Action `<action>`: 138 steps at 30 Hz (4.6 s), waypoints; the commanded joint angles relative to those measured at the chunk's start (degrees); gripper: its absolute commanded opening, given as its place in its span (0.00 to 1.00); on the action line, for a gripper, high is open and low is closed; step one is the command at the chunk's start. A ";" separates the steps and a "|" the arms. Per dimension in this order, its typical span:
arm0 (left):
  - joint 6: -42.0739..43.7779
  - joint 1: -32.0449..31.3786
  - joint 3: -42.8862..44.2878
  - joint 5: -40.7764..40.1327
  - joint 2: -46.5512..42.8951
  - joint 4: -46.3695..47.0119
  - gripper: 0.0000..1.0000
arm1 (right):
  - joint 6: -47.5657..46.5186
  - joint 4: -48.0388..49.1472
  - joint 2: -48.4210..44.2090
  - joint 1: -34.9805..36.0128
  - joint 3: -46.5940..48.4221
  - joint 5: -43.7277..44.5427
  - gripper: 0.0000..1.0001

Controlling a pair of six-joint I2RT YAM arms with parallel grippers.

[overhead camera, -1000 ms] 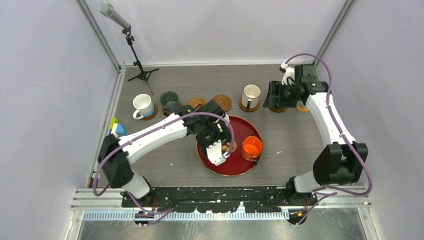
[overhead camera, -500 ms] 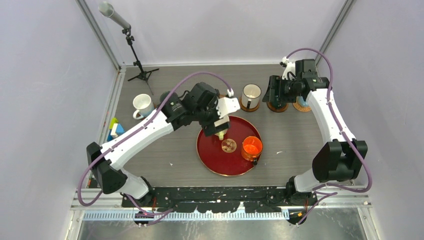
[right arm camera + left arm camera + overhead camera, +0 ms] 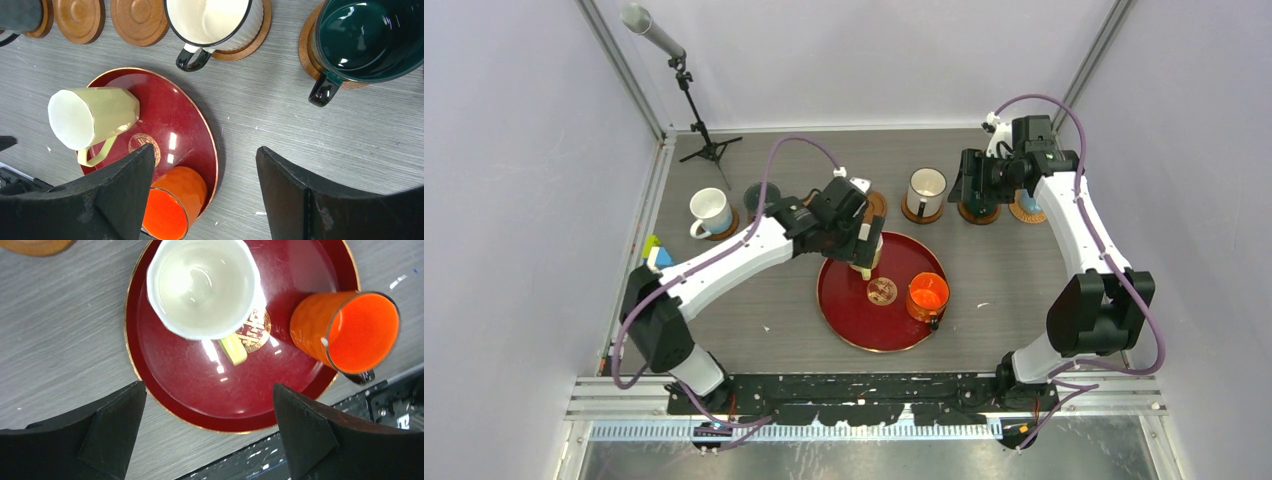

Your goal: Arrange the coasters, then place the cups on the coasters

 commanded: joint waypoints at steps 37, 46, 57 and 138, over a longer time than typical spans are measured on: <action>-3.23 -0.91 -5.13 -16.04 6.61 12.64 0.00 | 0.26 0.65 -0.22 -0.20 1.09 -0.43 0.78; 8.16 2.48 -8.68 -16.10 -1.61 21.87 0.00 | 0.55 0.94 -0.67 -0.25 0.52 -1.63 0.79; 14.37 14.23 -6.54 -7.02 -1.68 24.53 0.00 | 0.26 1.10 -0.39 -0.25 0.97 -4.34 0.78; 12.86 23.88 -0.56 0.42 15.19 20.02 0.30 | 0.33 1.66 2.63 -0.28 2.43 -3.15 0.78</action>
